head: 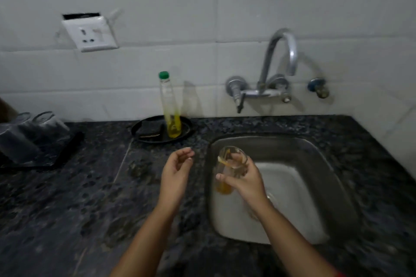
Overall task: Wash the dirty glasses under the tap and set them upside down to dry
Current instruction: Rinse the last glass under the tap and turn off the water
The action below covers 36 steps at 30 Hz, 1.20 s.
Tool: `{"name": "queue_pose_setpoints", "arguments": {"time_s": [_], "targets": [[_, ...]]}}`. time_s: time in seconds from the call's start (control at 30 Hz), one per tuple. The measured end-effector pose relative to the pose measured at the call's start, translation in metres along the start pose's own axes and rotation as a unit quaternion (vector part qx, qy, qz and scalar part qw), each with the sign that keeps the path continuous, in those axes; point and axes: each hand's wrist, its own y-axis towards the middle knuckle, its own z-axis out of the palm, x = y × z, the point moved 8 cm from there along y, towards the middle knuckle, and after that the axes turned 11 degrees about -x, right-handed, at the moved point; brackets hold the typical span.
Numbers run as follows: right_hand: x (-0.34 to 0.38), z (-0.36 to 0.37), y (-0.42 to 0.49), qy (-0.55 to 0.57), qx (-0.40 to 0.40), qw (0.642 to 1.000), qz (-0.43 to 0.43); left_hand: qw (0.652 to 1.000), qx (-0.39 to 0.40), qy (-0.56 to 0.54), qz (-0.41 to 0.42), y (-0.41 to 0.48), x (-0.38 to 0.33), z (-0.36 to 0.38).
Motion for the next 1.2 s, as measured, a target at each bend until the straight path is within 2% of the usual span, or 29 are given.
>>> {"name": "queue_pose_setpoints", "arguments": {"time_s": [0.17,0.37,0.57,0.77,0.83,0.93,1.03,1.13,1.2], "targets": [[-0.007,-0.062,0.031,-0.012,0.029,0.998,0.046,0.994,0.026,0.094,0.047,0.025,-0.033,0.102],[0.003,-0.099,0.058,-0.074,0.027,0.996,0.033,0.979,0.007,0.197,0.054,0.039,-0.069,0.176],[0.001,-0.115,0.077,-0.098,0.022,0.994,0.034,0.944,-0.048,0.312,0.093,0.069,-0.087,0.189],[0.002,-0.118,0.088,-0.106,0.016,0.994,0.037,0.903,-0.032,0.409,0.13,0.088,-0.094,0.196],[0.002,-0.117,0.09,-0.099,0.015,0.994,0.038,0.907,-0.024,0.405,0.111,0.093,-0.088,0.195],[0.004,-0.115,0.092,-0.1,0.014,0.994,0.034,0.943,-0.033,0.331,0.032,0.097,-0.076,0.186],[0.008,-0.113,0.094,-0.095,0.016,0.995,0.028,0.984,-0.024,0.176,-0.015,0.096,-0.072,0.185],[0.008,-0.111,0.094,-0.079,0.025,0.996,0.036,0.995,-0.019,0.059,-0.084,0.093,-0.058,0.183],[0.009,-0.109,0.095,-0.069,0.035,0.996,0.04,0.995,-0.007,0.026,-0.096,0.091,-0.053,0.183]]}}
